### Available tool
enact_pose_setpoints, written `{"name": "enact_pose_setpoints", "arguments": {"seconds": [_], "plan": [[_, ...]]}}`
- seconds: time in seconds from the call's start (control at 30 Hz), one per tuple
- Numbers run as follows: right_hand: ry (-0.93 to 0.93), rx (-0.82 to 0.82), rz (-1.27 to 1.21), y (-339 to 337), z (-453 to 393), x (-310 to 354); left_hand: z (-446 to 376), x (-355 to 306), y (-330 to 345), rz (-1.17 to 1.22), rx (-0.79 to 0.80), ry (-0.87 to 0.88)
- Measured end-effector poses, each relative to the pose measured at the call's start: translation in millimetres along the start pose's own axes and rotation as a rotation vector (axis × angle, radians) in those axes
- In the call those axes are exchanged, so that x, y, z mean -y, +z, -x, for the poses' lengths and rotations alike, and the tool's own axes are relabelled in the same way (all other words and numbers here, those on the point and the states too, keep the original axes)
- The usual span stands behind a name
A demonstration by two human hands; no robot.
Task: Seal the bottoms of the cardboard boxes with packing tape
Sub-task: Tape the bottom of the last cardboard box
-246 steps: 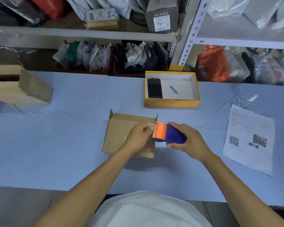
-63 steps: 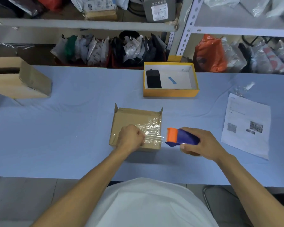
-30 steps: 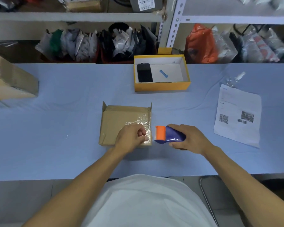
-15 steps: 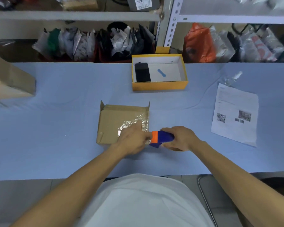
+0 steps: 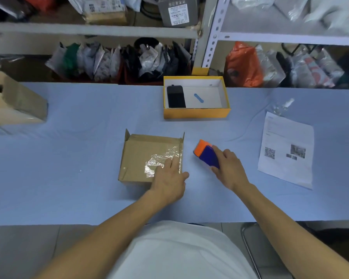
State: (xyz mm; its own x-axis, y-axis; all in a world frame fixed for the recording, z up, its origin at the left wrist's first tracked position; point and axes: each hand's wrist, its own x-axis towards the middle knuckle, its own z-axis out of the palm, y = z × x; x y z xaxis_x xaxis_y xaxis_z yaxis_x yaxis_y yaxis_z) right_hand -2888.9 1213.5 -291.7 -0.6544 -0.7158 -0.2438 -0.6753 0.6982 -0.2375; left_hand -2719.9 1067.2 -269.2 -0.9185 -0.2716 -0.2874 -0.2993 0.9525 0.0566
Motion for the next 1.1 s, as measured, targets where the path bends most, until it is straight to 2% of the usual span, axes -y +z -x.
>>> {"name": "enact_pose_setpoints", "arguments": {"seconds": [0.13, 0.2, 0.27, 0.33, 0.43, 0.5, 0.57, 0.63, 0.77, 0.93, 1.03, 1.1], "plan": [[0.048, 0.052, -0.204, 21, 1, 32, 16, 10, 10, 0.026, -0.096, -0.052], [0.015, -0.074, -0.134, 22, -3, 43, 25, 23, 15, 0.077, -0.162, -0.084], [-0.109, -0.139, -0.208, 14, -13, 59, 33, 37, 19, 0.183, -0.2, -0.094], [-0.238, -0.01, -0.35, 3, -28, 80, 41, 47, 19, 0.284, -0.257, -0.136], [-0.402, 0.221, -0.198, -3, -55, 112, 50, 64, 25, 0.355, -0.291, -0.39], [-0.419, 0.289, -0.144, -1, -65, 127, 55, 76, 28, 0.582, -0.247, -0.573], [-0.398, 0.311, -0.207, -2, -64, 140, 59, 84, 26, 0.892, -0.279, -0.585], [-0.439, 0.264, -0.252, -6, -56, 152, 66, 89, 16, 0.977, -0.357, -0.553], [-0.455, 0.224, -0.303, -41, -43, 163, 91, 109, -15, 0.912, -0.469, -0.61], [-0.578, 0.033, -0.026, -58, -26, 186, 105, 114, -29, 1.114, -0.515, -0.582], [-0.605, -0.115, -0.122, -50, -21, 196, 96, 111, -28, 1.244, -0.61, -0.521], [-0.593, -0.144, -0.15, -43, -19, 201, 91, 111, -29, 1.343, -0.637, -0.499]]}}
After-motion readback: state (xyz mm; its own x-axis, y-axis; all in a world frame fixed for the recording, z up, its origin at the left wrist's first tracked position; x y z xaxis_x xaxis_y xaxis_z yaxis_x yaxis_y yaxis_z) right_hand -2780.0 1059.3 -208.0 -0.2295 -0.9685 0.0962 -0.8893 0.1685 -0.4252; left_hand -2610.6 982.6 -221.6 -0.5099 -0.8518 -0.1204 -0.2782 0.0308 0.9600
